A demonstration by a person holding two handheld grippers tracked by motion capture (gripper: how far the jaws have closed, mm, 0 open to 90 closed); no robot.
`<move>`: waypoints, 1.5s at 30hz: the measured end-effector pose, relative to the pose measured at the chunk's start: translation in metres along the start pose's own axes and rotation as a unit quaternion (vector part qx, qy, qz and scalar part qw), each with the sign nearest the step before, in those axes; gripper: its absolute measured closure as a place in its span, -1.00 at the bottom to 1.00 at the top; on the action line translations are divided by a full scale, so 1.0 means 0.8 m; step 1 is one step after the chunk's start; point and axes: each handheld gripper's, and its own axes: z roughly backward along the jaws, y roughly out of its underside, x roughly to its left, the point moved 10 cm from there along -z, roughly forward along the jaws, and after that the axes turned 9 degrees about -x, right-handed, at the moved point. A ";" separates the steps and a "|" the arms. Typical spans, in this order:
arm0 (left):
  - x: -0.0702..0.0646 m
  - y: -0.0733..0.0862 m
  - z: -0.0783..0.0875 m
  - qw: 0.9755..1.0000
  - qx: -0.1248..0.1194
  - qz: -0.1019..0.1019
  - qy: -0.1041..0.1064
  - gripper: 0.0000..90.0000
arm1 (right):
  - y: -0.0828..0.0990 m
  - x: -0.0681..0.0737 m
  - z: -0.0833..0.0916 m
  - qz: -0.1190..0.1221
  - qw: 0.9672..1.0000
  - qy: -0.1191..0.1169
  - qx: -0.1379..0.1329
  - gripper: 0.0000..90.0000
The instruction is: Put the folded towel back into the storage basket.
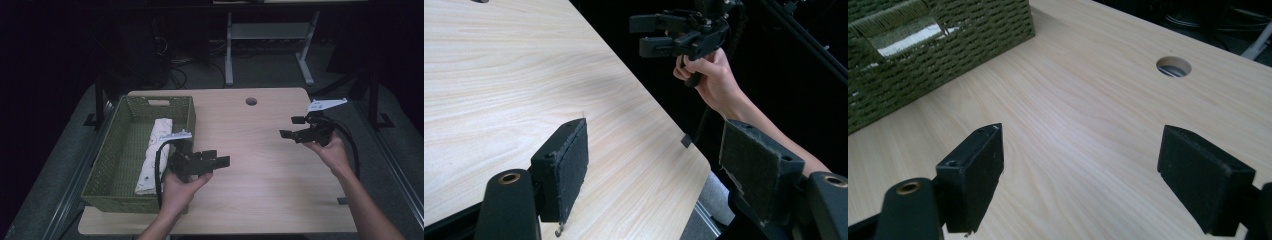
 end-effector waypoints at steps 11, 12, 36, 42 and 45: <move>-0.002 0.005 -0.018 1.000 0.008 -0.006 -0.001 -0.40 | 0.023 -0.009 0.022 -0.016 1.000 0.011 -0.004 -0.60; -0.002 0.005 -0.020 1.000 0.006 -0.003 -0.003 -0.40 | 0.025 -0.010 0.024 -0.015 1.000 0.012 -0.002 -0.60; 0.001 0.024 -0.061 1.000 0.012 -0.009 -0.007 -0.40 | 0.089 -0.017 0.055 -0.030 0.999 0.028 0.010 -0.60; 0.002 0.031 -0.069 1.000 0.015 -0.010 -0.007 -0.41 | 0.100 -0.015 0.062 -0.034 0.999 0.029 0.010 -0.60; 0.002 0.035 -0.072 1.000 0.017 -0.014 -0.008 -0.41 | 0.106 -0.014 0.065 -0.033 0.999 0.030 0.010 -0.60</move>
